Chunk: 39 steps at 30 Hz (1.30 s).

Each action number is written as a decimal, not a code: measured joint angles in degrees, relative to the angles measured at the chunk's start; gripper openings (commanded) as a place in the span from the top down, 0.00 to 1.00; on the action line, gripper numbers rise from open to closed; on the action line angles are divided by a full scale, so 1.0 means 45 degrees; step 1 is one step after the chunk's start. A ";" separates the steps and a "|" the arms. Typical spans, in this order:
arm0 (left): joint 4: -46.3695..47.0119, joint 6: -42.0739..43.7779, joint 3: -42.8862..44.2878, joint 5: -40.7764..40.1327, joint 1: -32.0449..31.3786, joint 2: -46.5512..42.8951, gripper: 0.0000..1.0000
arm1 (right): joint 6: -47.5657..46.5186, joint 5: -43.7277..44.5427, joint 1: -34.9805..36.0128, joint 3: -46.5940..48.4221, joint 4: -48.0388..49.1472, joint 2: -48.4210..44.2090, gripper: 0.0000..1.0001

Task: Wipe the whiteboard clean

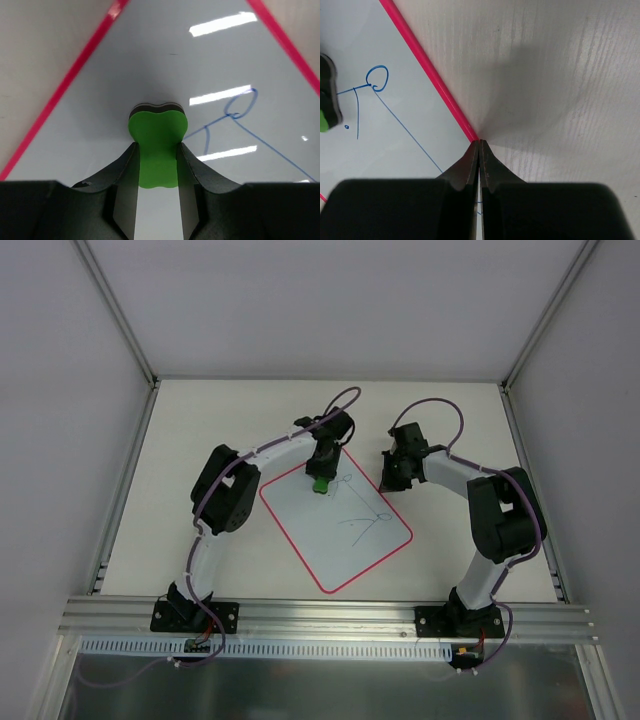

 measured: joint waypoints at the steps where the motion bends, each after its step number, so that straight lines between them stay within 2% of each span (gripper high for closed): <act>1: 0.0034 -0.0005 0.0151 0.0039 -0.0248 0.0102 1.00 | -0.0005 0.0000 0.0000 -0.0005 0.0000 0.0000 1.00; 6: 0.0398 -0.0010 0.0335 0.0301 -0.1666 0.0287 1.00 | -0.0005 0.0015 0.0000 -0.0015 0.0005 -0.0015 1.00; 10: 0.0869 -0.0068 -0.0306 0.0316 -0.2050 -0.0019 1.00 | 0.0000 0.0024 0.0000 -0.0058 0.0044 -0.0039 1.00; 13: 0.1350 -0.0369 -0.1253 0.0597 -0.1603 -0.0593 1.00 | 0.0000 0.0034 0.0000 -0.0136 0.0136 -0.0087 1.00; 20: 0.1035 -0.0743 -0.3128 0.0379 0.0461 -0.1953 1.00 | 0.0005 0.0053 0.0010 -0.0160 0.0170 -0.0107 1.00; 23: 0.1049 -0.0767 -0.3424 0.0243 0.0505 -0.2127 1.00 | 0.0024 0.0053 0.0010 -0.0165 0.0170 -0.0112 1.00; 26: 0.1064 -0.0767 -0.3551 -0.0102 -0.0039 -0.2210 1.00 | 0.0068 0.0058 0.0010 -0.0170 0.0175 -0.0112 1.00; 30: 0.0850 -0.0821 -0.3395 -0.0107 -0.1423 -0.2166 1.00 | 0.0165 0.0044 0.0010 -0.0228 0.0243 -0.0136 1.00; 34: 0.0520 -0.0991 -0.2516 0.0345 -0.3308 -0.1579 1.00 | 0.0296 0.0010 0.0010 -0.0364 0.0403 -0.0204 1.00; 39: 0.0398 -0.1175 -0.1467 0.0743 -0.4726 -0.0879 1.00 | 0.0345 0.0015 0.0005 -0.0534 0.0559 -0.0325 1.00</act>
